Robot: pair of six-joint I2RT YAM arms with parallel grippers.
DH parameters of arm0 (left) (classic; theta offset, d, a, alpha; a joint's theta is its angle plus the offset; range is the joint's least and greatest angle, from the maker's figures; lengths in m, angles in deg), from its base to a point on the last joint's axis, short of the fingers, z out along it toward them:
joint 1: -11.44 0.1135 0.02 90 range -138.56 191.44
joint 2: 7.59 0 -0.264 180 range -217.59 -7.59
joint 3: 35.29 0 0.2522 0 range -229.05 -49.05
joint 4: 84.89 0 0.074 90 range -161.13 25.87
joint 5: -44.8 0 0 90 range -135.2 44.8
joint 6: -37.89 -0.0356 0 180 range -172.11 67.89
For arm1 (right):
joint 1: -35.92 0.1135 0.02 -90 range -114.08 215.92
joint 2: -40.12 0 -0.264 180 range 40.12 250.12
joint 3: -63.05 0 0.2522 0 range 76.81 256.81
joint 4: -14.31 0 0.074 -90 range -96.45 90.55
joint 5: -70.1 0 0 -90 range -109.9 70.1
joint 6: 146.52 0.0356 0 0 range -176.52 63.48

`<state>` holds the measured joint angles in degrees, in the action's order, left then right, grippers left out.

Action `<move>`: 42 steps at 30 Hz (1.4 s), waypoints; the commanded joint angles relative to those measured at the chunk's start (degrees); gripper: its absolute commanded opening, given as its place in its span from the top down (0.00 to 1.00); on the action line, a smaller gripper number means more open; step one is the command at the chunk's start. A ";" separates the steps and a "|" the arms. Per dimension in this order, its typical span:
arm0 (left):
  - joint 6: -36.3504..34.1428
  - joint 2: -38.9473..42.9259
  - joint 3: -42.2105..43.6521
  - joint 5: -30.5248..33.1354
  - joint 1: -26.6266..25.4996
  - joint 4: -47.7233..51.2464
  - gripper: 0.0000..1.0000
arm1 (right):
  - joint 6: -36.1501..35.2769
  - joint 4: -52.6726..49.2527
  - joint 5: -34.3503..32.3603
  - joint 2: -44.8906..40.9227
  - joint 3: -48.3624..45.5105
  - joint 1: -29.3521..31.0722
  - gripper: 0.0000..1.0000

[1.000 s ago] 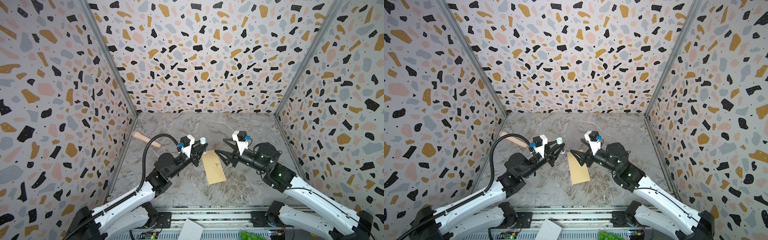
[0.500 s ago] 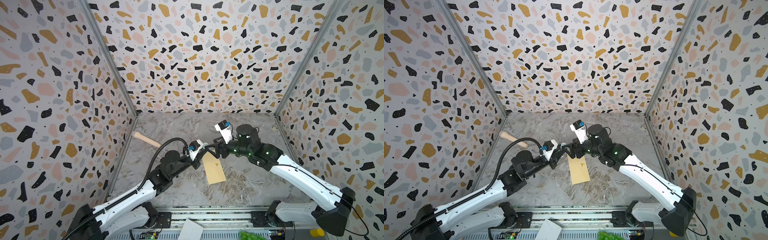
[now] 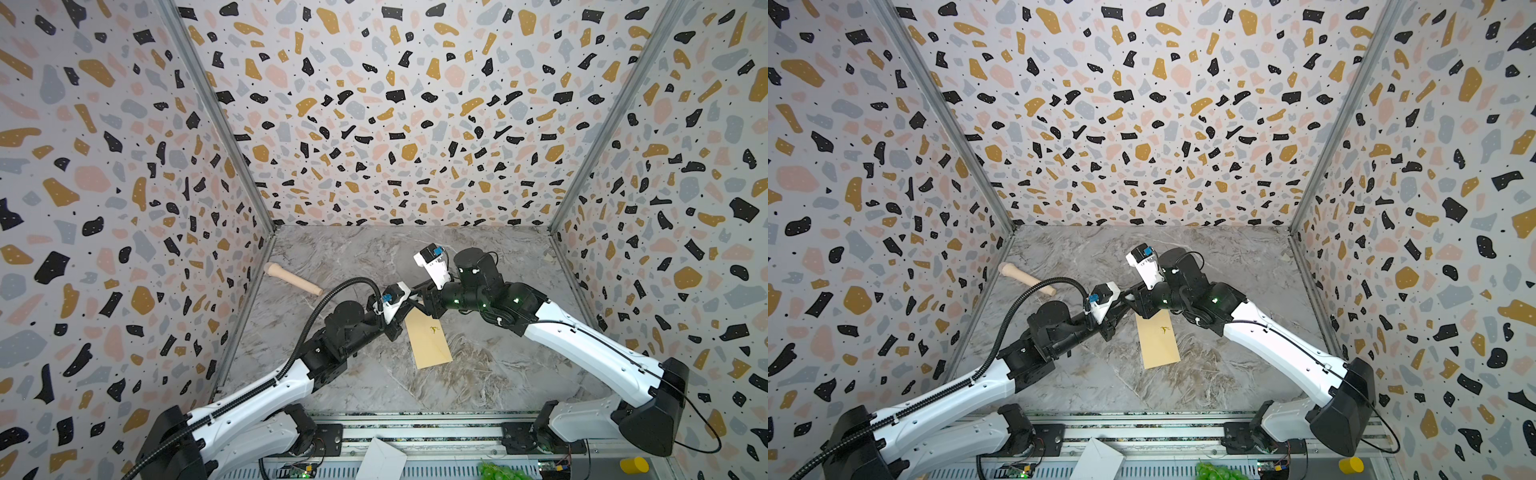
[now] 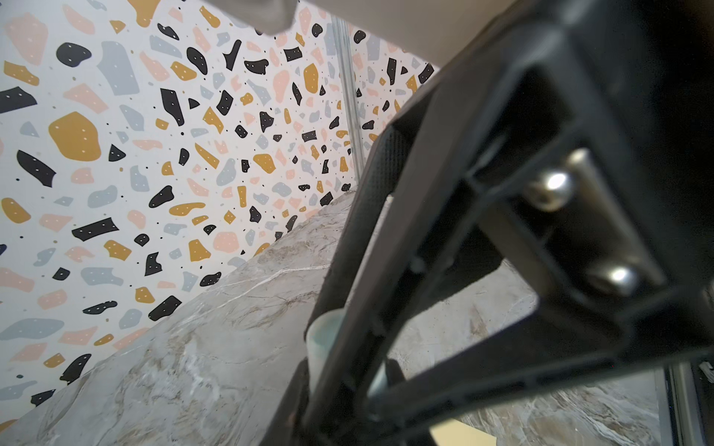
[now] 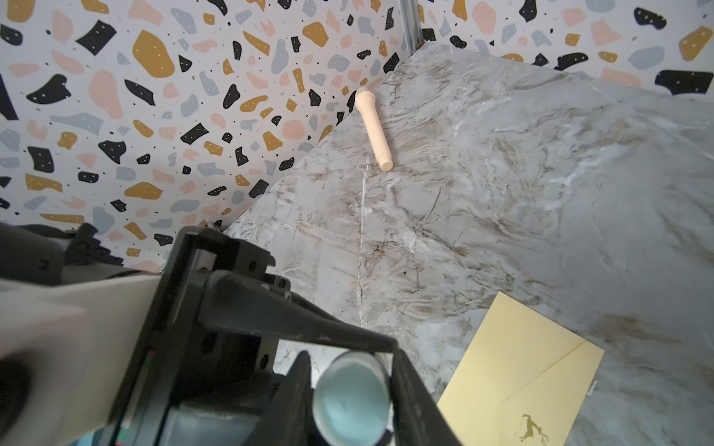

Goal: Place the letter into the envelope and seal it

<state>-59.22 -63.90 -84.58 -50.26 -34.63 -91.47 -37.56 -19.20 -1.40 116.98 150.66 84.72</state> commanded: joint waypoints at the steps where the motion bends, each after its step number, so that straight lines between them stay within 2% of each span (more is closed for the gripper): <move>1: -0.92 0.32 -2.60 0.94 -0.36 -2.80 1.00 | -0.07 -0.85 2.94 -0.28 1.74 0.51 0.77; 6: -0.70 -0.71 -3.87 1.29 -0.41 -1.05 1.00 | -0.25 0.28 3.75 -0.52 0.78 0.51 0.90; 7: -0.60 -0.89 -3.93 1.33 -0.34 -0.93 0.96 | -0.24 0.62 3.78 -0.70 0.43 0.51 0.91; 10: -0.23 -0.79 -3.73 1.29 -0.37 -1.06 0.70 | -0.44 1.86 3.39 -1.83 -0.72 0.26 0.93; 13: -0.16 -0.34 -2.89 1.11 -0.37 -1.52 0.53 | -0.44 3.12 2.87 -3.48 -2.02 -0.70 0.95; 16: -0.14 0.47 -1.76 0.85 -0.34 -2.37 0.42 | -0.26 4.16 3.01 -5.19 -3.24 -1.90 0.96; 21: -0.02 1.86 -0.01 -0.03 -0.34 -3.83 0.35 | -0.29 5.22 3.26 -7.28 -4.44 -3.09 0.96; 31: -0.15 1.62 1.03 0.36 -0.35 -2.97 0.35 | 0.23 7.15 4.27 -8.91 -5.82 -3.79 0.96; 39: -0.22 0.71 0.82 -0.71 -0.34 -3.30 0.51 | 0.35 7.53 4.83 -9.21 -6.49 -4.24 0.96; 42: -0.42 0.32 0.67 -1.41 -0.34 -3.39 0.62 | 0.46 7.92 4.98 -9.34 -6.68 -4.32 0.95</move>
<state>-59.00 -63.25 -84.01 -50.68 -34.85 -92.15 -37.47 -12.88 2.69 109.79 144.27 80.70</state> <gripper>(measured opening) 0.405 0.249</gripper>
